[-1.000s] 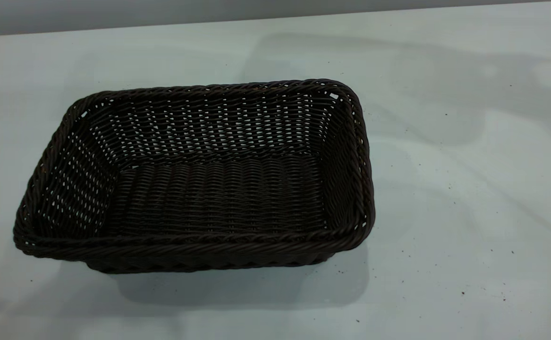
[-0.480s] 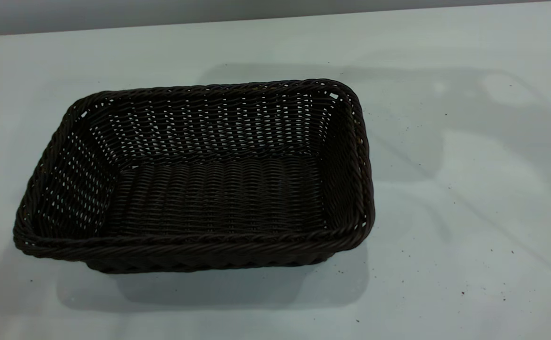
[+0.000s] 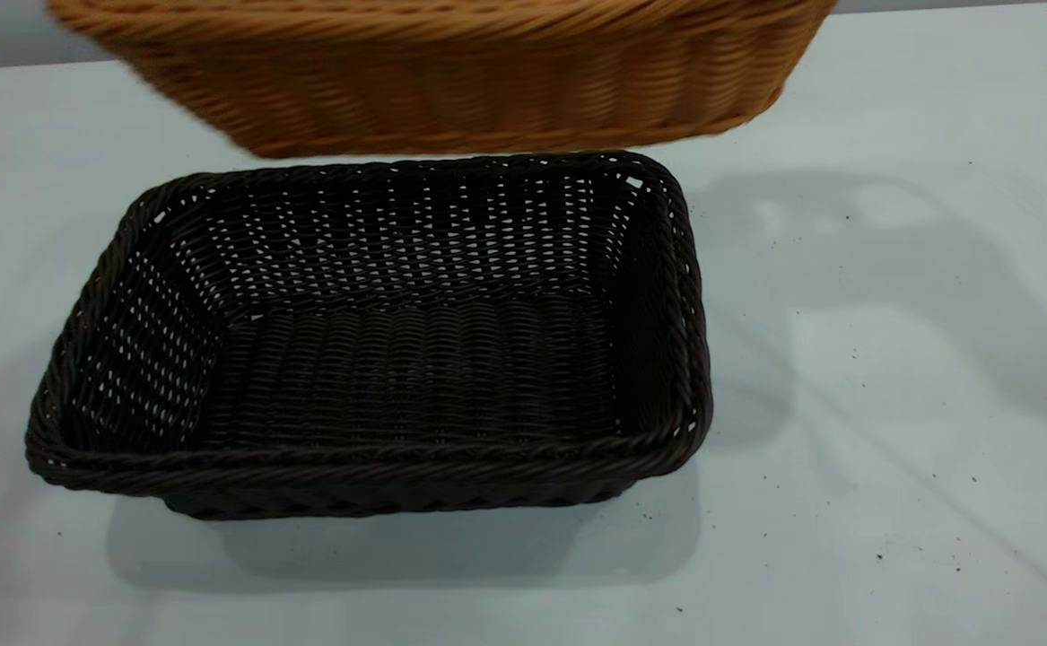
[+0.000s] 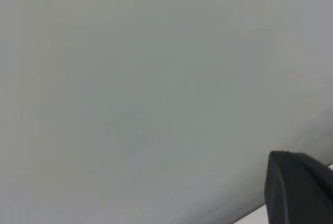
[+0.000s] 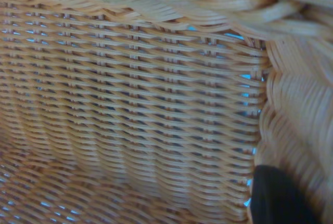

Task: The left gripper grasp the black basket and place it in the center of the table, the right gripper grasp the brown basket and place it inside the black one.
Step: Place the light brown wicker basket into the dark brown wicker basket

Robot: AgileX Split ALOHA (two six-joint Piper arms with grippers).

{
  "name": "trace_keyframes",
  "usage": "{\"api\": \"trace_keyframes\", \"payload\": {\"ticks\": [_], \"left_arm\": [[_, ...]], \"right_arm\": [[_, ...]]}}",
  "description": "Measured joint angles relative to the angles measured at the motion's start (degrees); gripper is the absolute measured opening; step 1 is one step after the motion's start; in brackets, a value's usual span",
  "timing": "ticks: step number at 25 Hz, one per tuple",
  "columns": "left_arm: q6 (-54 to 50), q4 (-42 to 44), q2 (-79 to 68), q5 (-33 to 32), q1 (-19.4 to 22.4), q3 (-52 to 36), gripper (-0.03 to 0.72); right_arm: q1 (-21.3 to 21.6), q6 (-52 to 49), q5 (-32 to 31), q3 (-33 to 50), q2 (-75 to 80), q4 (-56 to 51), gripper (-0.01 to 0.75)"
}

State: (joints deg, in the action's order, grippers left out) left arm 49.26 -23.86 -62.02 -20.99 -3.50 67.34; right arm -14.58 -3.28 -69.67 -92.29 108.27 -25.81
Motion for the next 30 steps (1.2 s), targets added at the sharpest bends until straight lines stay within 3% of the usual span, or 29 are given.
{"api": "trace_keyframes", "payload": {"ticks": [10, 30], "left_arm": [[-0.1, 0.0, 0.0, -0.1, 0.0, 0.0, -0.001], [0.0, 0.0, 0.0, -0.9, 0.0, 0.0, -0.001]], "right_arm": [[-6.7, -2.2, -0.1, 2.8, 0.0, -1.3, 0.106], [-8.9, -4.4, -0.2, 2.8, 7.1, -0.4, 0.104]]}}
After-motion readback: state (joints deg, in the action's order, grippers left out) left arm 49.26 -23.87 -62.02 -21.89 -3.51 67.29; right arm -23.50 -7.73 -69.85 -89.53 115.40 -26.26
